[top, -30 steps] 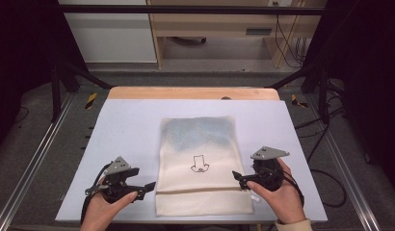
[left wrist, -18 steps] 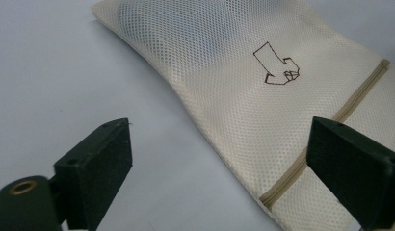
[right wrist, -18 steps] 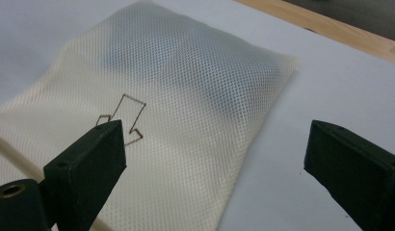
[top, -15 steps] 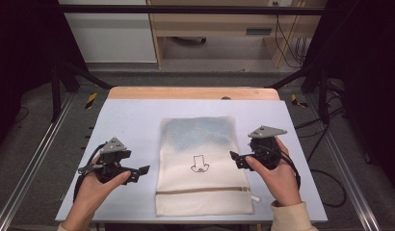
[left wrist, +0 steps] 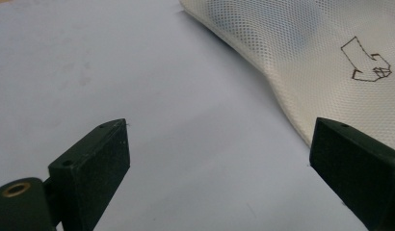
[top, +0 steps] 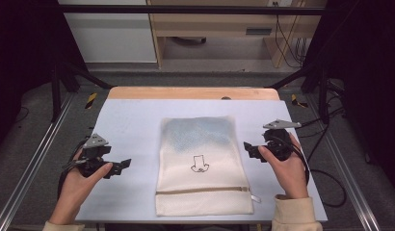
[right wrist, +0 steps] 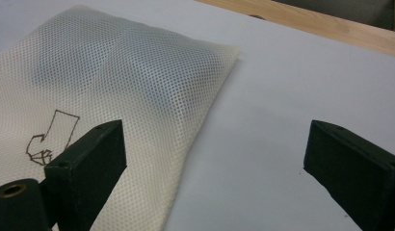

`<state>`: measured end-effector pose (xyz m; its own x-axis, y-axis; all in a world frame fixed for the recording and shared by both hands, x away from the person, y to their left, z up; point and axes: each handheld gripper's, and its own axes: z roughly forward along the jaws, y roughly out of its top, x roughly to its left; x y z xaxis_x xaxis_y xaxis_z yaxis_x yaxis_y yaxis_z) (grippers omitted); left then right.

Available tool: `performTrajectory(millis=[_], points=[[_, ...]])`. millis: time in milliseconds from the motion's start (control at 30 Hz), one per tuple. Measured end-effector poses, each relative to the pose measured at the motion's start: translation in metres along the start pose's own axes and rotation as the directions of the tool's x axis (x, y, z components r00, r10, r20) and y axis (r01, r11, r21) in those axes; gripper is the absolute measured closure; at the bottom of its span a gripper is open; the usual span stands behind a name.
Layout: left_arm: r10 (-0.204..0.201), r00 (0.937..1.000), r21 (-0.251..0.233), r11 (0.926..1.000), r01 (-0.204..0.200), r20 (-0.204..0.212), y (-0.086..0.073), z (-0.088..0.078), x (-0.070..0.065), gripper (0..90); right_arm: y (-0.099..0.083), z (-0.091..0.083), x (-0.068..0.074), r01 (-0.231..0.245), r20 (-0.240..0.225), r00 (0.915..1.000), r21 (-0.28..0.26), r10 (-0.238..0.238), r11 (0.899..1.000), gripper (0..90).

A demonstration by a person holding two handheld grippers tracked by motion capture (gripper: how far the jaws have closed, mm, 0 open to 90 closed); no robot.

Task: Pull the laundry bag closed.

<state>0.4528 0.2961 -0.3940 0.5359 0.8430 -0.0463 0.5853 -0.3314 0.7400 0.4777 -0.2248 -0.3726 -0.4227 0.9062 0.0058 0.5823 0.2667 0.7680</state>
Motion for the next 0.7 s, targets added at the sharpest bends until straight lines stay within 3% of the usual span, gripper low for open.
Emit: performTrajectory(millis=[333, 500, 700], points=[[-0.013, 0.9979, 0.0, 0.9999, 0.013, -0.063, -0.017, -0.003, 0.023, 4.3, -0.016, -0.001, -0.018, -0.04, 0.012, 0.9991, -0.012, 0.041, 0.999, 7.5], [-0.03, 0.9987, -0.023, 0.9993, 0.029, -0.042, -0.025, -0.002, 0.032, 4.1, -0.025, 0.001, -0.025, -0.062, 0.017, 0.998, -0.001, 0.062, 0.998, 7.5], [-0.016, 0.9973, -0.018, 0.9997, 0.015, -0.072, -0.035, 0.002, 0.038, 4.1, -0.037, 0.005, -0.034, -0.071, 0.036, 0.9968, 0.009, 0.071, 0.997, 7.4]])
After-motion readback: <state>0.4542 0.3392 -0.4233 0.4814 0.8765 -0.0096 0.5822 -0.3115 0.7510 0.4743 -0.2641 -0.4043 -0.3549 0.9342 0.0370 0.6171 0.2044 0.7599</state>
